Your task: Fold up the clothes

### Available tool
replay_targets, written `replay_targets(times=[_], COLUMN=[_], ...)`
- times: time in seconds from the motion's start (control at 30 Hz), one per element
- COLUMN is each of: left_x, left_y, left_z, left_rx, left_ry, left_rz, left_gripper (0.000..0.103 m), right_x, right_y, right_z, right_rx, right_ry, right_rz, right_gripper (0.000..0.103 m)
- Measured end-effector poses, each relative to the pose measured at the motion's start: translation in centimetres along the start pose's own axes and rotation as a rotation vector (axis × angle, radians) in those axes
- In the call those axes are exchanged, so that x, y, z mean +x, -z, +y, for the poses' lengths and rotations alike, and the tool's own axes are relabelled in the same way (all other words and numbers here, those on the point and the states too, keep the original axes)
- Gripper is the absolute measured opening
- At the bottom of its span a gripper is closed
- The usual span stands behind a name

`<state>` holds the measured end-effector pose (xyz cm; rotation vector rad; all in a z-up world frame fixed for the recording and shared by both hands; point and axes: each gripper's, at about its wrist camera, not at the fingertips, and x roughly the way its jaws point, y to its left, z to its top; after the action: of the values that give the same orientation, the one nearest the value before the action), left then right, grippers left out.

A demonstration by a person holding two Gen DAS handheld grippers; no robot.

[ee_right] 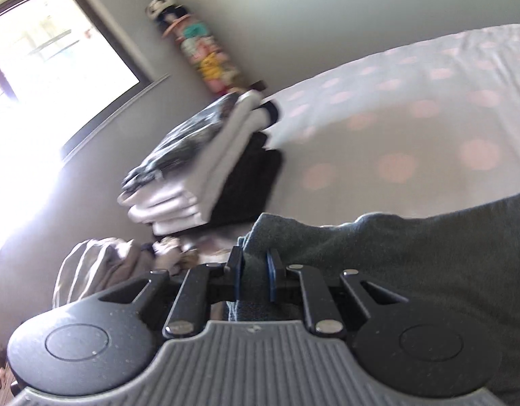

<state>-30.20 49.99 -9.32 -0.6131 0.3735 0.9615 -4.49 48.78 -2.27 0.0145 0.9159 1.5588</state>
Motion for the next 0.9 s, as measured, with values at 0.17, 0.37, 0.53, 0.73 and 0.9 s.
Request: replay_targets(times=[0.17,0.37,0.53,0.73,0.9], left_x=[0.2,0.7,1.1,1.9,2.9], left_y=[0.1,0.1,0.2,0.7,1.5], left_z=[0.1,0.6,0.9,1.2,1.1], left_rx=[0.016,-0.002,-0.054,-0.143,-0.193], left_ry=[-0.003,0.015,0.074,0.145,0.135], left_rz=[0.02,0.037,0.061,0.103,0.146], left_gripper=[0.103,0.103,0.103,0.103,0.103], right_x=[5.0,8.7,5.8,-1.6,-9.9], right_y=[1.8,3.4,2.5,1.7,3.8], right_z=[2.4,1.8,1.7,-0.8,-6.1], right_rx=[-0.021,-0.019,-0.089,-0.119,-0.095], right_ry=[-0.014,-0.017,-0.013,0.072,0.22], right_rz=[0.068,0.172,0.13,0.039,-0.029], right_gripper=[0.017,0.022,0.041,0.043,0.047])
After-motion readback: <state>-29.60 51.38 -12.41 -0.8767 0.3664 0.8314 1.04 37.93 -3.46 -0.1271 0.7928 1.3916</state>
